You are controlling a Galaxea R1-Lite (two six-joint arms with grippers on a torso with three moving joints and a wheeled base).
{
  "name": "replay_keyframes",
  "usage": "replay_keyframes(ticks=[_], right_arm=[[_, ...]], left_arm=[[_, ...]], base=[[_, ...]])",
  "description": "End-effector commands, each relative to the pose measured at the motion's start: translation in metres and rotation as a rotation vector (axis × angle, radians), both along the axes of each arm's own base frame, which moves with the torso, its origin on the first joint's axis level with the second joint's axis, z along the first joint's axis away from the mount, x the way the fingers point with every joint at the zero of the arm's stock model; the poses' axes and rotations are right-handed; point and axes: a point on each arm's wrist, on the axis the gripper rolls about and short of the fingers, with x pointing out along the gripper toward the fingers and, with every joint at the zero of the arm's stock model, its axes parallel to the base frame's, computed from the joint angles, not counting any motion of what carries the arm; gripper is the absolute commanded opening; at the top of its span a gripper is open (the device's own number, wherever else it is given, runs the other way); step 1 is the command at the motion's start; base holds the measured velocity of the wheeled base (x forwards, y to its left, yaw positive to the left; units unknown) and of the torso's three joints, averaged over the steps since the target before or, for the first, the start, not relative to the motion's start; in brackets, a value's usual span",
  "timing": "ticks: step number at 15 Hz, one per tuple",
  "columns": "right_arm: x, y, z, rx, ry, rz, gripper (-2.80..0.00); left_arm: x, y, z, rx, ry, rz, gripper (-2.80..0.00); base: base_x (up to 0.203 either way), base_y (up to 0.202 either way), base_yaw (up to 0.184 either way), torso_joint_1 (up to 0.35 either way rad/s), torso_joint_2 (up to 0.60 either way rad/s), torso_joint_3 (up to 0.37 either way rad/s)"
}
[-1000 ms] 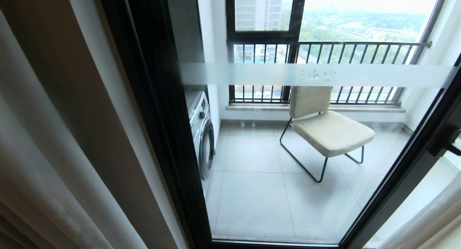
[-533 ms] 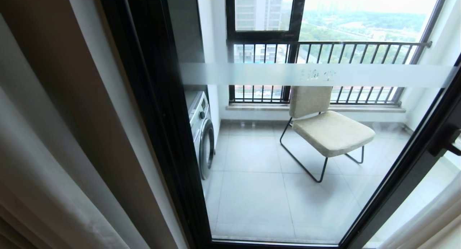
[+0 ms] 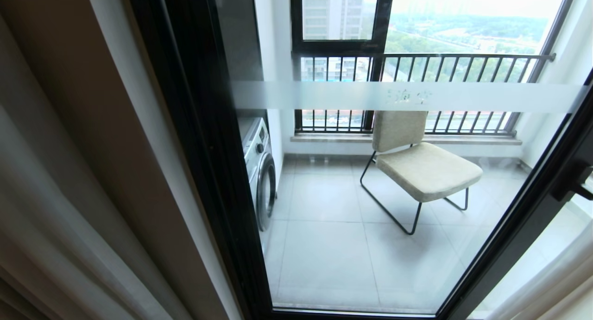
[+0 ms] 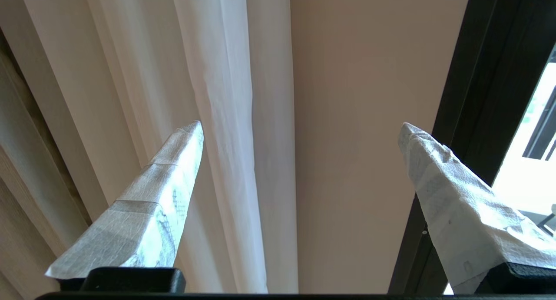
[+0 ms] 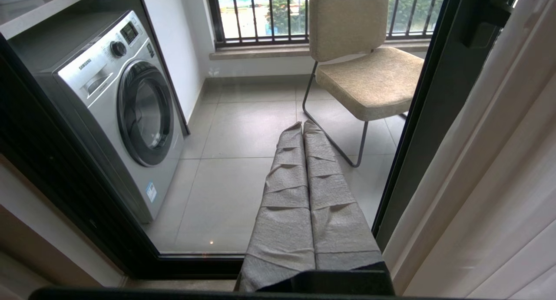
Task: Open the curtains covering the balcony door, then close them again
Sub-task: Pull the inner curtains open on both sides
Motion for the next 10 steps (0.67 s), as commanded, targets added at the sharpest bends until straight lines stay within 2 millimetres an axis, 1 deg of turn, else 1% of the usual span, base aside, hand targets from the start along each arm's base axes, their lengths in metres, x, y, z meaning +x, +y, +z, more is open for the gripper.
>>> replay_keyframes(ticks=[1,3,4,7,10], right_arm=[[0.0,0.0,0.0,0.0,-0.001,0.0,-2.8],[0.0,0.0,0.0,0.0,-0.001,0.0,-2.8],[0.0,0.0,0.0,0.0,-0.001,0.0,-2.8],[0.0,0.0,0.0,0.0,-0.001,0.0,-2.8],[0.0,0.0,0.0,0.0,-0.001,0.0,-2.8]], left_arm=[[-0.009,-0.005,0.001,0.011,-0.019,-0.002,0.0],[-0.009,-0.005,0.001,0.012,-0.02,-0.002,0.0],[-0.009,-0.005,0.0,0.01,-0.017,-0.002,-2.8],[-0.006,-0.008,-0.006,0.0,0.0,-0.039,-2.8],[0.0,-0.014,-0.019,-0.014,0.039,-0.11,-2.8]], base=[[0.0,0.0,0.0,0.0,0.0,0.0],[0.0,0.0,0.0,0.0,0.0,0.0],[0.0,0.0,0.0,0.0,0.0,0.0],[0.0,0.0,0.0,0.0,0.0,0.0],[0.0,0.0,0.0,0.0,0.0,0.0]])
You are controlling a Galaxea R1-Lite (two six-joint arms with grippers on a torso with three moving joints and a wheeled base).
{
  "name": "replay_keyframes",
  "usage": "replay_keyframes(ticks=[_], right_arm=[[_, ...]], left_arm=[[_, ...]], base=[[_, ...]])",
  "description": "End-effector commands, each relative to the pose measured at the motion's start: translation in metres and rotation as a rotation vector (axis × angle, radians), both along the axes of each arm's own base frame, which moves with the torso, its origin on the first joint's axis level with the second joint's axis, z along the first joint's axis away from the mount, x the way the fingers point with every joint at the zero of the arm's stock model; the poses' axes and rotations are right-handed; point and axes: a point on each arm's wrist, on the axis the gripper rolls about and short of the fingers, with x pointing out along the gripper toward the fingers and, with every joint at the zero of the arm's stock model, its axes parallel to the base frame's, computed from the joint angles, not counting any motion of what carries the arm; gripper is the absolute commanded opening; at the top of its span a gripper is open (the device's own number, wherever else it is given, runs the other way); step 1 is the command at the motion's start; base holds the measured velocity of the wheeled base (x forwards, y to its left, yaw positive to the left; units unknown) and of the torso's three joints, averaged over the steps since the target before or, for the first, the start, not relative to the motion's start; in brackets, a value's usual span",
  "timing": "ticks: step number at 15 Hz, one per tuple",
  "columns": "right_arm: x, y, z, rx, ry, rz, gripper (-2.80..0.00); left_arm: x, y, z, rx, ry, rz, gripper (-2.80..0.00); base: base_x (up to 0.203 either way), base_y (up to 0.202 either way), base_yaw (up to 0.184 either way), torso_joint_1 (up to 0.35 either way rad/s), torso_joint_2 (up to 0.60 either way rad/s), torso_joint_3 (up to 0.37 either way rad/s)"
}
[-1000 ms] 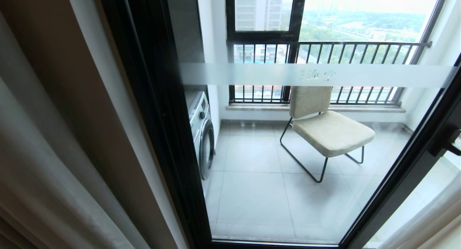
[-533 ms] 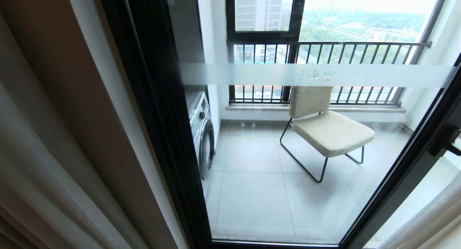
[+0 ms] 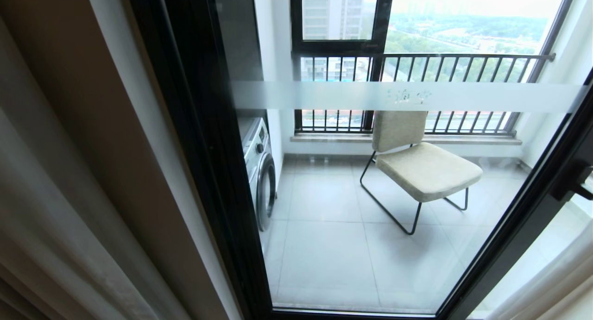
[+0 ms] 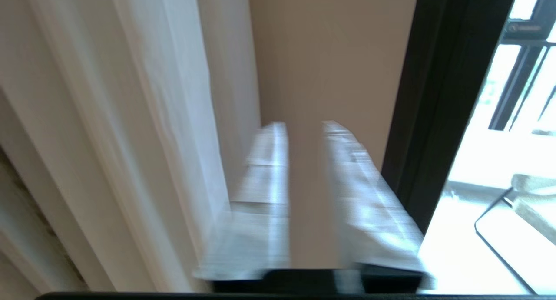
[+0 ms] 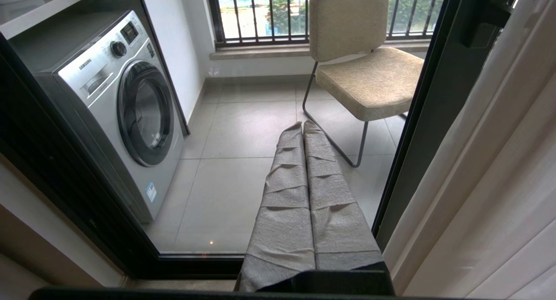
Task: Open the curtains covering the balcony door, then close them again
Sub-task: Pull the inner curtains open on both sides
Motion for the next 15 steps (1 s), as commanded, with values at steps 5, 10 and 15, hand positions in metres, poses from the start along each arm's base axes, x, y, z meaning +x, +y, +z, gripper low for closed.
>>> replay_keyframes(ticks=[5,10,15], right_arm=[[0.0,0.0,0.0,0.001,-0.001,0.0,-2.8],[0.0,0.0,0.0,0.001,-0.001,0.0,-2.8],[0.0,0.0,0.0,0.001,-0.001,0.0,-2.8]], left_arm=[[0.003,-0.02,-0.03,-0.026,0.078,-0.178,-2.8],[-0.013,-0.047,-0.081,-0.044,0.214,-0.405,-2.8],[-0.076,-0.048,-0.174,-0.05,0.281,-0.431,-2.8]], base=[[0.0,0.0,0.0,0.0,0.0,0.0],[0.0,0.0,0.0,0.0,0.0,0.0],[0.0,0.0,0.0,0.0,0.0,0.0]])
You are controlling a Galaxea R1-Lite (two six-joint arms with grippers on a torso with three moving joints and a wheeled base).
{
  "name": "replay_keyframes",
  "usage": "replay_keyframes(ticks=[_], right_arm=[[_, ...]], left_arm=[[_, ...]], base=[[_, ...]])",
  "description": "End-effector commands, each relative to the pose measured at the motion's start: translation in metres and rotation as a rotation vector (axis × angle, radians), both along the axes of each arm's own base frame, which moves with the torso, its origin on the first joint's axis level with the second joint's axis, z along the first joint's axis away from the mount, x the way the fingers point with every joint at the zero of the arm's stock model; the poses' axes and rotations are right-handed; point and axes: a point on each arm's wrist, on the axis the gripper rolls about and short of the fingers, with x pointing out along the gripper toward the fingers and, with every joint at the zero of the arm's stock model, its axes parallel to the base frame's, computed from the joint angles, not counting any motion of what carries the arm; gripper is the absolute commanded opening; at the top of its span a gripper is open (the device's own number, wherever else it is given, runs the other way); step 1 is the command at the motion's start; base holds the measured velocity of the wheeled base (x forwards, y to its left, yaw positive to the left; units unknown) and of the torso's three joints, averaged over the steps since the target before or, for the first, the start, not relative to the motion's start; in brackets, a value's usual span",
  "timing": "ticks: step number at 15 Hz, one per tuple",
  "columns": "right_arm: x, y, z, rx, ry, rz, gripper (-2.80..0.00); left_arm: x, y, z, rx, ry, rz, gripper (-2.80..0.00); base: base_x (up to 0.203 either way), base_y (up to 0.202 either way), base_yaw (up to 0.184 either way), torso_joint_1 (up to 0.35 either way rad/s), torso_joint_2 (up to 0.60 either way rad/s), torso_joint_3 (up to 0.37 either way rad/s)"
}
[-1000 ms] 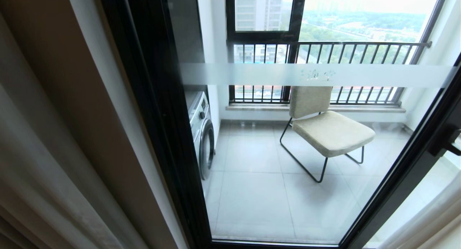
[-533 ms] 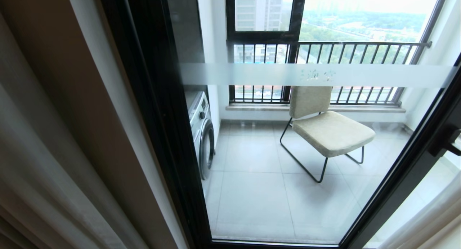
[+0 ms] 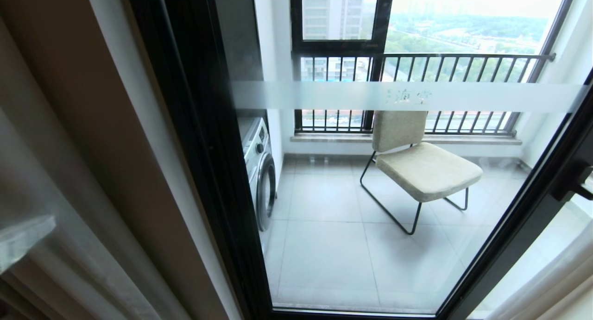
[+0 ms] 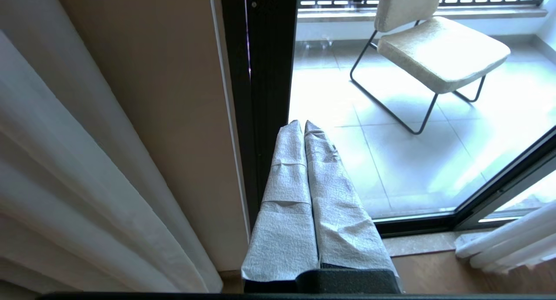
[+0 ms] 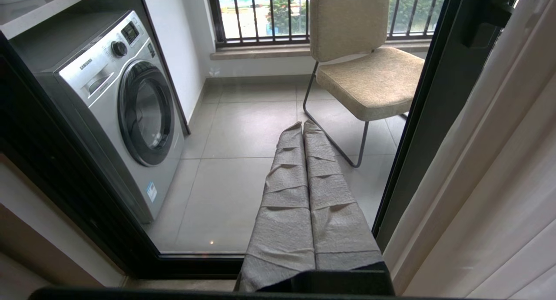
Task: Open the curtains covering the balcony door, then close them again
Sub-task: Pull the inner curtains open on both sides
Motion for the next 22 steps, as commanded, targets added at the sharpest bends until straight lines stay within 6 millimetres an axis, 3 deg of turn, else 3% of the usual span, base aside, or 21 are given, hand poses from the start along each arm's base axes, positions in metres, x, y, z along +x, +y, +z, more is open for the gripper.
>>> replay_keyframes(ticks=[1,3,6,8,22], right_arm=[[0.0,0.0,0.0,0.0,-0.001,-0.001,-2.8],[0.0,0.0,0.0,0.0,-0.001,-0.001,-2.8],[0.0,0.0,0.0,0.0,-0.001,-0.001,-2.8],[0.0,0.0,0.0,0.0,-0.001,-0.001,-2.8],[0.0,0.0,0.0,0.0,-0.001,-0.001,-2.8]], left_arm=[[-0.042,0.002,-0.038,-0.005,-0.086,0.006,-2.8],[-0.058,0.004,-0.076,-0.002,-0.1,0.056,-2.8],[-0.071,0.005,-0.114,0.0,-0.145,0.141,-2.8],[-0.076,0.006,-0.126,0.0,-0.19,0.193,-2.8],[-0.077,0.007,-0.131,-0.005,-0.207,0.227,-2.8]], base=[[0.0,0.0,0.0,0.0,0.0,0.0],[0.0,0.0,0.0,0.0,0.0,0.0],[0.0,0.0,0.0,0.0,0.0,0.0],[0.0,0.0,0.0,0.0,0.0,0.0],[0.0,0.0,0.0,0.0,0.0,0.0]])
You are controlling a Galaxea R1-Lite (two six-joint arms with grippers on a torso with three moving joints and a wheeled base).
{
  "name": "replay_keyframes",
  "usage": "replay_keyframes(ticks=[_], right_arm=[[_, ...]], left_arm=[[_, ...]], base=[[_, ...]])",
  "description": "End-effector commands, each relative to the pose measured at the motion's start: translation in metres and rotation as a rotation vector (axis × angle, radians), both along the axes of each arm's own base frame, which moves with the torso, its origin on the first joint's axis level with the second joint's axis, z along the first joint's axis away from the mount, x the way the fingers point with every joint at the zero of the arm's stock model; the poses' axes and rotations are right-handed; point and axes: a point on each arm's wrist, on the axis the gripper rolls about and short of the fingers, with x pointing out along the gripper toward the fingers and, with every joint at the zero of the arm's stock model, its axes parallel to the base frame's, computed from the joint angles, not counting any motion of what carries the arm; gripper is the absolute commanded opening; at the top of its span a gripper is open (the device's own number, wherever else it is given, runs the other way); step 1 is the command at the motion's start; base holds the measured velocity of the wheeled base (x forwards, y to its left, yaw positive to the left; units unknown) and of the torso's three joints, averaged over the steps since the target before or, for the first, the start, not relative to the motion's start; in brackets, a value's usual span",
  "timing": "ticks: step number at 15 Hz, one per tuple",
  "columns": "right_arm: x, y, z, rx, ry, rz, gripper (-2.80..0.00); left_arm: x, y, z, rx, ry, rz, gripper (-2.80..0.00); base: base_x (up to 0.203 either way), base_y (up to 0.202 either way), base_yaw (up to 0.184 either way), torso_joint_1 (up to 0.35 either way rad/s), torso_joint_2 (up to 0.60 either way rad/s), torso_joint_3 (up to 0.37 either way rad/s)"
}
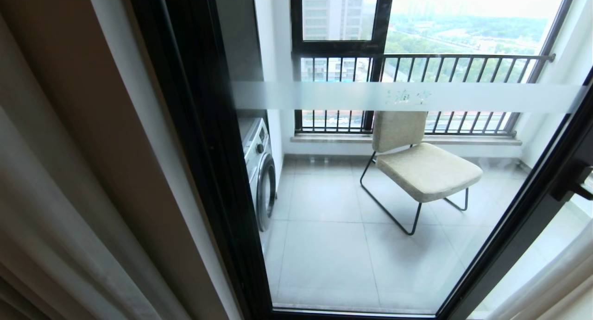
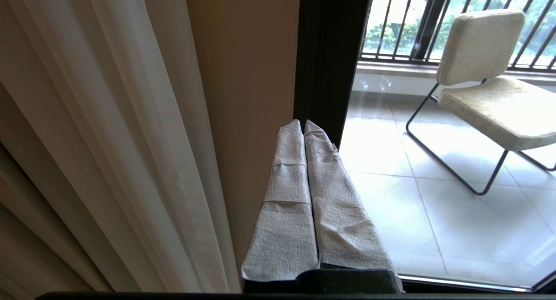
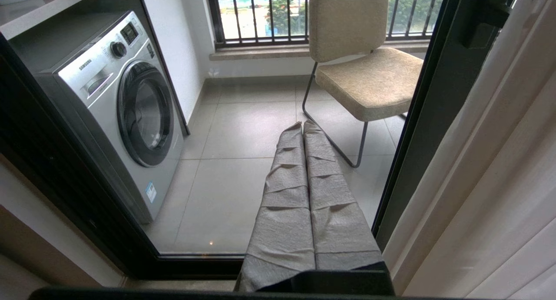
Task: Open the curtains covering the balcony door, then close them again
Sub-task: Pull the inner curtains open on both sides
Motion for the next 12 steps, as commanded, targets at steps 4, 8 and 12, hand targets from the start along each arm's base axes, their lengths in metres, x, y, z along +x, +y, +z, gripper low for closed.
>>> replay_keyframes(ticks=[4,8,12], right_arm=[[0.0,0.0,0.0,0.0,-0.001,-0.001,-2.8],[0.0,0.0,0.0,0.0,-0.001,-0.001,-2.8],[0.0,0.0,0.0,0.0,-0.001,-0.001,-2.8]], left_arm=[[-0.0002,0.0,0.0,0.0,-0.002,0.001,-2.8],[-0.0002,0.0,0.0,-0.001,-0.003,0.0,-2.8],[-0.0002,0.0,0.0,-0.001,-0.002,0.0,-2.8]], base=[[0.0,0.0,0.0,0.0,0.0,0.0],[0.0,0.0,0.0,0.0,0.0,0.0],[0.0,0.0,0.0,0.0,0.0,0.0]])
